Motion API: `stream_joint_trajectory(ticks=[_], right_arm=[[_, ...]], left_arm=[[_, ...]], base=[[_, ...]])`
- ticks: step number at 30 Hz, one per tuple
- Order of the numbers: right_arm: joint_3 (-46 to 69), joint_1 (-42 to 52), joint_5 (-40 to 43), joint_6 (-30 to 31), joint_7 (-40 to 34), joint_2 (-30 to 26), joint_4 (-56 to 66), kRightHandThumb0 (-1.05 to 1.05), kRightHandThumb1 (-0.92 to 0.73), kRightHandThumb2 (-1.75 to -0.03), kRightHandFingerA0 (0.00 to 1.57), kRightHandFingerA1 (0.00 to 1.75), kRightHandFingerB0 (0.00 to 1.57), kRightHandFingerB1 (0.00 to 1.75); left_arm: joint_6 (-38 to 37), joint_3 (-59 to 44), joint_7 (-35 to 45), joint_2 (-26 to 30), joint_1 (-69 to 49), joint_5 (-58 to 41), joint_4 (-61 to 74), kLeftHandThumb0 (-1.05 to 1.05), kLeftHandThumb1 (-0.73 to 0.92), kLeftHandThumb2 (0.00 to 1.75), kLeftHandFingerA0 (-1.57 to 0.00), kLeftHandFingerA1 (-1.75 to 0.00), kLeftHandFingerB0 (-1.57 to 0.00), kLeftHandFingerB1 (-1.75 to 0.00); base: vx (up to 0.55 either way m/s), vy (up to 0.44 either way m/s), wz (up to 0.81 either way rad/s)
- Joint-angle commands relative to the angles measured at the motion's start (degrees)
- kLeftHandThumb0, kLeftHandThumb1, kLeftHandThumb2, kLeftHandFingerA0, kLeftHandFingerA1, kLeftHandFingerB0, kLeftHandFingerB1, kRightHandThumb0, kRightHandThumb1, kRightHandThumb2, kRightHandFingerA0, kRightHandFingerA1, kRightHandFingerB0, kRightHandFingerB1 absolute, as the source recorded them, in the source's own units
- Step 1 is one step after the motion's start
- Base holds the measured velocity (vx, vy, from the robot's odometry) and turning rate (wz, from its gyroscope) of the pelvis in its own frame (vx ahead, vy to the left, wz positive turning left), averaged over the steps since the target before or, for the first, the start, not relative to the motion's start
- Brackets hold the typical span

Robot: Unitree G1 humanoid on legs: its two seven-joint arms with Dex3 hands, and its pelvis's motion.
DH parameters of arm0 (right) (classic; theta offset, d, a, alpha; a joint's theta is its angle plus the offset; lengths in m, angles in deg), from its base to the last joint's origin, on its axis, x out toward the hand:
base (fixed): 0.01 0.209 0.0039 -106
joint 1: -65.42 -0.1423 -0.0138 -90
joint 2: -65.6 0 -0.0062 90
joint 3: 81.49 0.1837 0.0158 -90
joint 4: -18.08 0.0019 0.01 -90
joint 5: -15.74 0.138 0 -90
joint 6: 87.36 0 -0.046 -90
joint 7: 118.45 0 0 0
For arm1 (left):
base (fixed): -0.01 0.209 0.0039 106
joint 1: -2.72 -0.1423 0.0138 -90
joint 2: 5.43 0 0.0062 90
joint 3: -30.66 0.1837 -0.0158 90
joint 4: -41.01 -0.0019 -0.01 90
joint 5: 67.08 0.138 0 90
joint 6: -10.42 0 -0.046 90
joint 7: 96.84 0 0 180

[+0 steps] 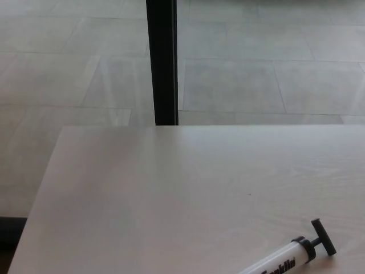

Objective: The robot uses its left hand to lift the air pump kept on the middle of the desk and use the right hand to pull out the handle

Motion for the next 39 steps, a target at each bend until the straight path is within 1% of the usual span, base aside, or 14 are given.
stream_joint_trajectory(ticks=[1, 10, 11, 12, 14, 15, 17, 21, 24, 25, 26, 28, 32, 39], right_arm=[[18.94, -4.51, 18.51, 3.39, -4.94, -7.89, -3.98, -0.57, -0.80, -0.63, 0.35, 0.65, 0.11, 0.37], [25.69, -10.94, 18.78, 1.31, -4.57, -17.39, -5.46, -0.60, -0.62, -0.95, 0.25, 0.62, 0.03, 0.38], [25.42, -13.45, 18.32, 0.43, -4.79, -18.32, -4.43, -0.56, -0.79, -0.62, 0.34, 0.60, 0.13, 0.35], [25.14, -15.48, 18.02, 1.17, -5.13, -19.25, -3.92, -0.60, -0.62, -0.90, 0.29, 0.59, 0.09, 0.45], [24.47, -19.40, 18.00, 1.16, -4.03, -19.71, -2.31, -0.61, -0.61, -0.91, 0.28, 0.61, 0.11, 0.46], [23.02, -19.96, 16.78, 0.93, -3.53, -19.62, -0.92, -0.63, -0.61, -0.94, 0.31, 0.63, 0.12, 0.47], [19.45, -23.66, 15.02, 0.68, -2.23, -18.60, 3.56, -0.67, -0.74, -0.62, 0.40, 0.64, 0.22, 0.34], [11.51, -27.05, 11.87, 1.77, -0.25, -14.20, 15.69, -0.75, -0.71, -0.62, 0.46, 0.78, 0.25, 0.47], [7.64, -28.82, 10.33, 2.98, -1.59, -11.82, 20.56, -0.78, -0.69, -0.60, 0.54, 0.81, 0.31, 0.57], [6.52, -29.48, 10.48, 3.53, -1.07, -11.15, 22.13, -0.77, -0.52, -0.97, 0.54, 0.82, 0.31, 0.66], [5.39, -29.75, 11.16, 4.69, -1.18, -9.67, 25.48, -0.83, -0.66, -0.61, 0.59, 0.94, 0.35, 0.76], [1.43, -29.56, 9.55, 8.08, -4.66, -6.71, 33.64, -0.85, -0.57, -0.59, 0.76, 0.79, 0.55, 0.70], [-2.94, -28.68, 8.78, 11.58, -6.84, -2.63, 41.40, -0.57, -0.75, -0.62, 0.39, 0.69, 0.26, 0.42], [-6.23, -30.60, 6.39, 6.34, -5.40, 1.05, 32.99, -0.50, -0.74, -0.61, 0.42, 0.59, 0.26, 0.35]], left_arm=[[13.37, -14.39, -5.43, 6.38, 1.90, -13.39, 2.76, -0.30, 0.80, 0.67, -0.51, -0.73, -0.37, -0.57], [5.97, -19.99, -10.98, 13.51, 16.53, -13.22, 2.28, -0.48, 0.52, 0.94, -0.34, -0.70, -0.40, -0.67], [6.32, -19.12, -9.07, 14.28, 21.16, -13.62, 6.12, -0.53, 0.76, 0.62, -0.15, -0.63, -0.13, -0.55], [4.35, -18.00, -6.84, 13.84, 22.96, -13.50, 8.89, -0.52, 0.79, 0.63, -0.14, -0.61, -0.18, -0.53], [8.24, -14.14, -12.46, 13.39, 29.60, -9.85, 15.56, -0.61, 0.70, 0.60, -0.36, -0.97, -0.35, -0.83], [9.91, -13.95, -12.83, 12.29, 31.60, -10.79, 19.18, -0.61, 0.48, 0.95, -0.38, -0.75, -0.24, -0.63], [8.98, -7.37, -9.82, 8.96, 34.77, -9.15, 30.77, -0.56, 0.69, 0.60, -0.32, -0.67, -0.40, -0.51], [14.65, 7.03, -9.79, 4.28, 37.30, -1.45, 47.58, -0.56, 0.64, 1.01, -0.35, -0.64, -0.23, -0.54], [17.77, 11.95, -12.00, 0.31, 39.66, 0.45, 51.85, -0.52, 0.76, 0.62, -0.42, -0.61, -0.40, -0.49], [19.62, 13.33, -12.50, -1.26, 40.86, 0.00, 52.94, -0.51, 0.76, 0.62, -0.39, -0.61, -0.37, -0.51], [20.73, 16.32, -11.14, -2.59, 41.31, -0.04, 54.36, -0.56, 0.61, 0.99, -0.34, -0.64, -0.24, -0.55], [22.30, 23.37, -10.03, -6.49, 41.14, 1.45, 57.58, -0.58, 0.48, 0.88, -0.60, -0.67, -0.44, -0.56], [27.03, 36.09, -6.98, -10.25, 41.33, 4.76, 59.70, -0.60, 0.61, 1.01, -0.38, -0.68, -0.26, -0.57], [26.83, 52.11, -5.16, -14.68, 42.81, 13.16, 54.57, -0.62, 0.69, 0.61, -0.39, -0.68, -0.30, -0.52]], base=[[0.00, 0.000, 0.00], [0.00, 0.000, 0.00], [0.00, 0.000, 0.00], [0.00, 0.000, 0.00], [0.00, 0.000, 0.00], [0.00, 0.000, 0.00], [0.00, 0.000, 0.00], [0.00, 0.000, 0.00], [0.00, 0.000, 0.00], [0.00, 0.000, 0.00], [0.00, 0.000, 0.00], [0.00, 0.000, 0.00], [0.00, 0.000, 0.00], [0.00, 0.000, 0.00]])
